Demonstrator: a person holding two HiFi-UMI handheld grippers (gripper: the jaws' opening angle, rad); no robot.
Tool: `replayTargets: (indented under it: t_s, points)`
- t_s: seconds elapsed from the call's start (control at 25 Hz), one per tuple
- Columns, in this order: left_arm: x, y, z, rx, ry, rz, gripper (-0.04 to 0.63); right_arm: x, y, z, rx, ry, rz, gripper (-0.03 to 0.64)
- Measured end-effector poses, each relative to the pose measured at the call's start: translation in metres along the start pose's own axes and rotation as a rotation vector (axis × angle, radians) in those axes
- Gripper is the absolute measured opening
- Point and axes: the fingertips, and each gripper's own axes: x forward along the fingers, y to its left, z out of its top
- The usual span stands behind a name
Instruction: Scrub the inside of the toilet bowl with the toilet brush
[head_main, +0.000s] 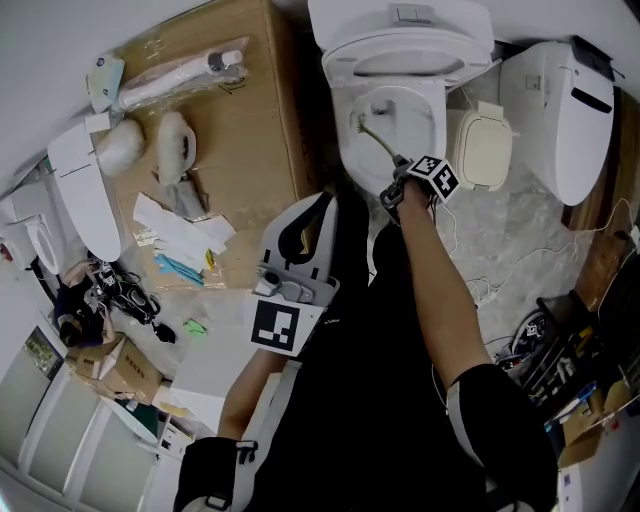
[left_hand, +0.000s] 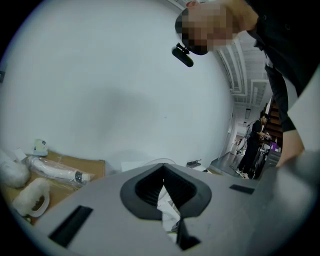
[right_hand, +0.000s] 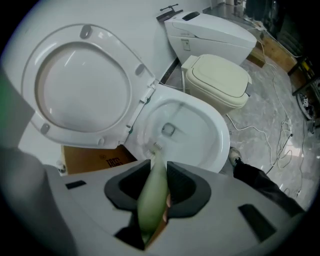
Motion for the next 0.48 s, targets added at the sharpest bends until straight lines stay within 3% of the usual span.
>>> replayTargets:
  t_s: [0.2,0.48]
  points:
    - [-0.002,-0.005,-0.005,-0.004,0.003,0.001,0.008,-0.004,-0.019,-0.015,-0.193,0.074,-0.045,0.104]
    - [-0.004,-0.01,-0.006,-0.01,-0.001,-0.009,0.008,-0.013,-0.043,-0.02,-0.318,0.095,-0.098,0.106]
